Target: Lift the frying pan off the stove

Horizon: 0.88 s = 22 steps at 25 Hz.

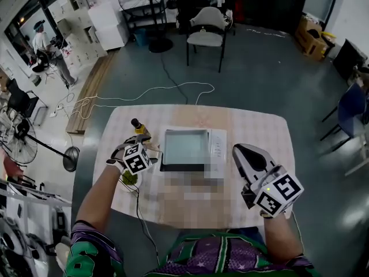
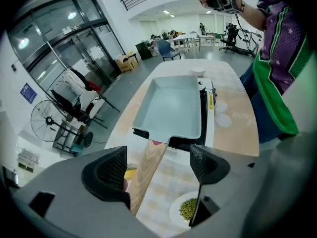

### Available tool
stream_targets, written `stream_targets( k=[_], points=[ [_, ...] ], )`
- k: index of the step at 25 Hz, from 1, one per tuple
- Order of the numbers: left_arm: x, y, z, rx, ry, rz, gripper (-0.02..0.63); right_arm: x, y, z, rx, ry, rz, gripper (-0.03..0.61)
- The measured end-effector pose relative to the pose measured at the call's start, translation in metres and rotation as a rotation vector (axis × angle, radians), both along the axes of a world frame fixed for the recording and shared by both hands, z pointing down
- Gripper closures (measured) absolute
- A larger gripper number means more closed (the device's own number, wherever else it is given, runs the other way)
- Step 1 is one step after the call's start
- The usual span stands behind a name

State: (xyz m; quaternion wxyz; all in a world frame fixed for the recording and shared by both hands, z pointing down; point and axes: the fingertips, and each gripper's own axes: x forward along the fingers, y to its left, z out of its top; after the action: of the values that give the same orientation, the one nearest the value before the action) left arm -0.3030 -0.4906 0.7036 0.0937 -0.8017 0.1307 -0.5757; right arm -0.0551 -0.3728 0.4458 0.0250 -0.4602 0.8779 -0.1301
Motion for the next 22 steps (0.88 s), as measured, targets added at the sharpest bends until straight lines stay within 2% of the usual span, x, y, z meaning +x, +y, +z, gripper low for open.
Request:
stream_targets(
  k=[4, 7, 13, 17, 19, 22],
  points=[
    [-0.002, -0.013, 0.022, -0.038, -0.062, 0.058, 0.190, -0.002, -0.007, 0.015, -0.023, 0.030, 0.008, 0.571],
    [0.001, -0.017, 0.036, -0.101, -0.083, 0.086, 0.190, -0.003, -0.011, 0.022, -0.042, 0.058, 0.010, 0.571],
    [0.007, -0.024, 0.063, -0.255, -0.114, 0.123, 0.199, 0.003, -0.018, 0.039, -0.089, 0.057, 0.020, 0.571],
    [0.014, -0.013, 0.076, -0.390, -0.131, 0.171, 0.225, 0.004, -0.018, 0.051, -0.120, 0.056, 0.030, 0.571],
    [0.008, -0.009, 0.079, -0.439, -0.186, 0.168, 0.229, 0.005, -0.016, 0.056, -0.129, 0.059, 0.032, 0.571],
    [-0.002, -0.011, 0.086, -0.465, -0.256, 0.163, 0.249, 0.004, -0.014, 0.062, -0.141, 0.064, 0.037, 0.571]
  ],
)
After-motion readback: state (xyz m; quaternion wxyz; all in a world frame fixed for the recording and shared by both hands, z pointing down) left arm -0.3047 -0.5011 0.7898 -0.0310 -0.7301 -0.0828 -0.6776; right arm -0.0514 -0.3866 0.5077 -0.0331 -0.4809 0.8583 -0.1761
